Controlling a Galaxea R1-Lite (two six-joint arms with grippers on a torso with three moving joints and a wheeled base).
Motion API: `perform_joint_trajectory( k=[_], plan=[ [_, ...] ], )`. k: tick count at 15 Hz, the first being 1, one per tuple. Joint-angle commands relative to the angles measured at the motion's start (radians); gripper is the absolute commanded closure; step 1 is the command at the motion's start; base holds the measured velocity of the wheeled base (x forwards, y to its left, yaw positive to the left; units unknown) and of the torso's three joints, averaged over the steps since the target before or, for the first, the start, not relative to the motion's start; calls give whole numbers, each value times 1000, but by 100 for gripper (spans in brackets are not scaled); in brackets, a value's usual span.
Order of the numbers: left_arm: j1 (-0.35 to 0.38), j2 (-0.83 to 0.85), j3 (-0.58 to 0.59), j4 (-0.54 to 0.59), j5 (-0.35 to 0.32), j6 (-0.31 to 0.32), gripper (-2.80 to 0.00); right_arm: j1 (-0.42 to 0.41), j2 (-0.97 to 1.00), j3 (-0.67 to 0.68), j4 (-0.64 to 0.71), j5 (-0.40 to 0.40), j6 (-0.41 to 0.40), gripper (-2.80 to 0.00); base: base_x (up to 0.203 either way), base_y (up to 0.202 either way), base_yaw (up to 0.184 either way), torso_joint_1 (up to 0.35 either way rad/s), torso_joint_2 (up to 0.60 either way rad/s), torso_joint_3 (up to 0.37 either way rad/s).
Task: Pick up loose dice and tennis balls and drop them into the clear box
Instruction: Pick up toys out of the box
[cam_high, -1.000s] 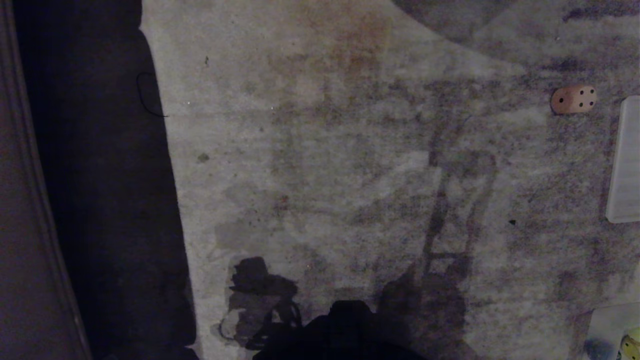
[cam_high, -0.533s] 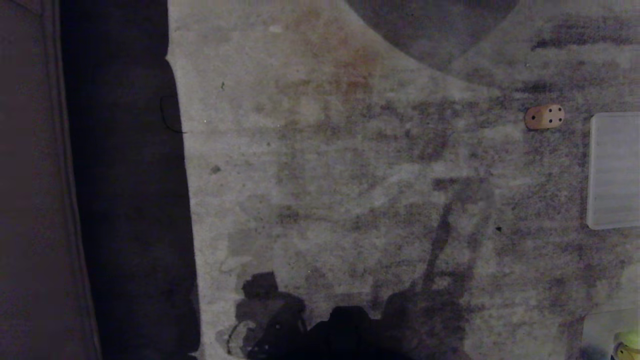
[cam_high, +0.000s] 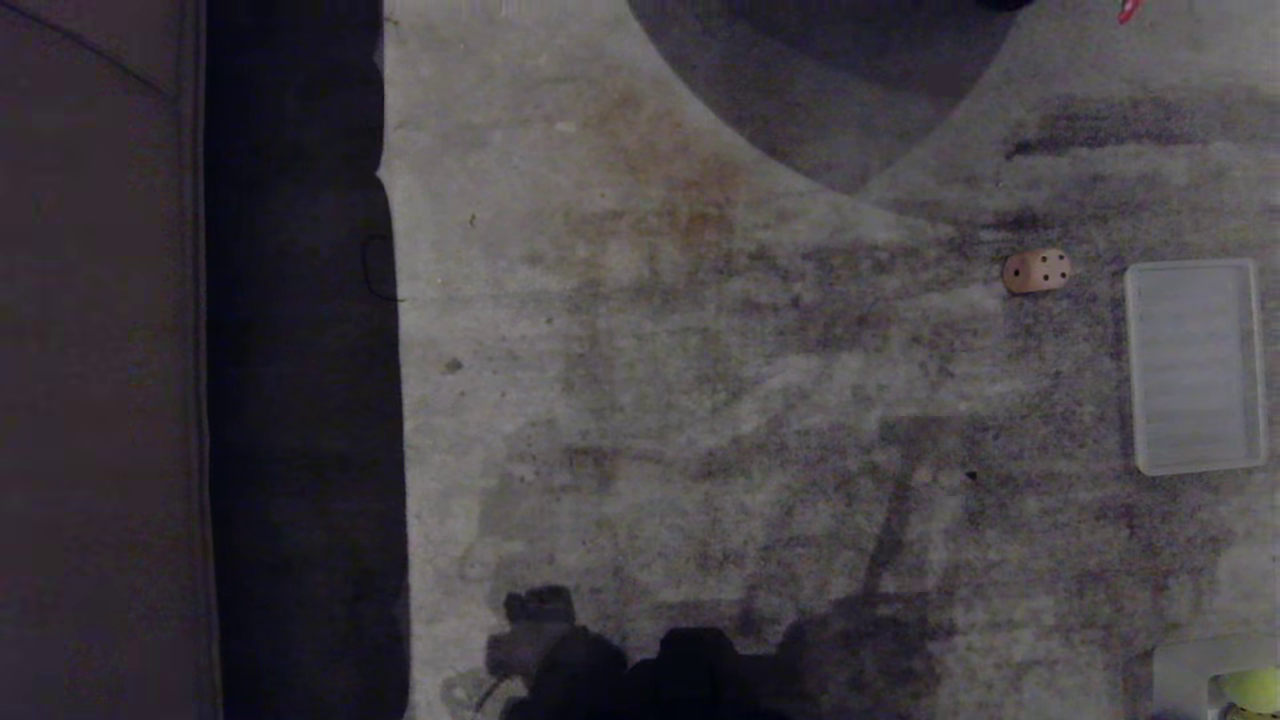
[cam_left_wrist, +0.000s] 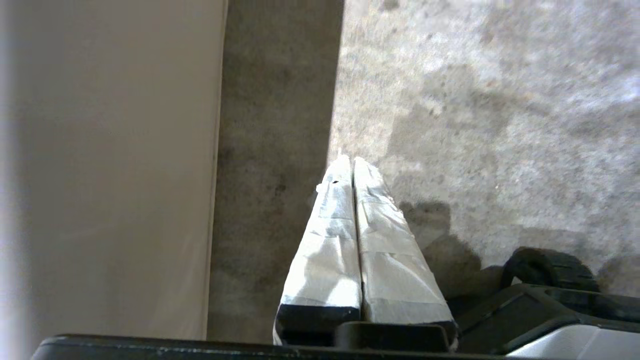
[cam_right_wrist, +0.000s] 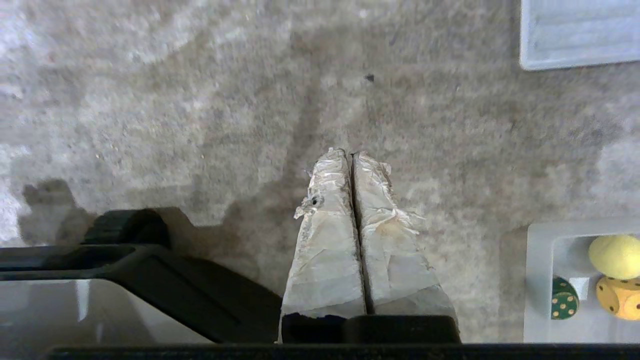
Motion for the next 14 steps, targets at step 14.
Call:
perform_joint_trajectory(
  k=[14],
  plan=[
    [0, 1, 2, -4, 5, -16, 0, 0, 1, 0, 0, 0, 0, 0, 34, 0, 0, 2, 2, 71]
  ],
)
